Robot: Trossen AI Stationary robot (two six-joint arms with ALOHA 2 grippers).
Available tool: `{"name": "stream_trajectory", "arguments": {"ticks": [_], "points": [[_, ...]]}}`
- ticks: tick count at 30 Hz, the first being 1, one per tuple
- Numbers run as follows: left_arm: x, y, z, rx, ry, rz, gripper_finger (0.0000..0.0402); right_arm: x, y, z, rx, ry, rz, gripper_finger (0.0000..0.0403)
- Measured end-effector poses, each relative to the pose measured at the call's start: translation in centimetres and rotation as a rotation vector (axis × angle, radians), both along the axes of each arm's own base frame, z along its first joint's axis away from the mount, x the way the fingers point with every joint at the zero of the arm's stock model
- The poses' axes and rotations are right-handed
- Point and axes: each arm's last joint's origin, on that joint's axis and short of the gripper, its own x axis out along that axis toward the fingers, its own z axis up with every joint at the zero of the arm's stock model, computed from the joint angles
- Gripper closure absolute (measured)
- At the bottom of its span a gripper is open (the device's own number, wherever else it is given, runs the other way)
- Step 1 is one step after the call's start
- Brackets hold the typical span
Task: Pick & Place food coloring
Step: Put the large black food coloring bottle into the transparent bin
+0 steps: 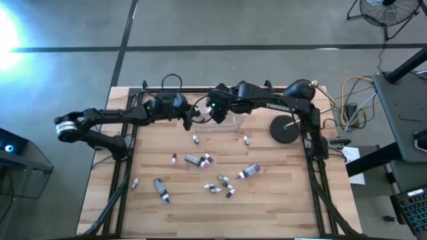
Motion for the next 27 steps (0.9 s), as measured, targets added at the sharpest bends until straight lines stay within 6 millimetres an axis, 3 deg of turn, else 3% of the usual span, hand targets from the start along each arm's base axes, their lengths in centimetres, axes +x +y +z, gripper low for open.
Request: {"name": "stream_trajectory", "arguments": {"ticks": [6,13,27], "points": [[0.8,-1.0,-0.8,0.067,0.072,-0.066,0.0299,-0.2,0.0,0.4,0.009,-0.037,-0.037,0.0145],[1.3,-1.0,-2.9,0.071,0.194,-0.097,0.0298,0.6,0.0,-0.6,0.03,-0.044,-0.037,0.0149],[2.6,-0.6,-3.8,0.048,0.227,-0.097,0.0297,1.0,0.2,-1.1,0.049,-0.039,-0.024,0.0154]]}}
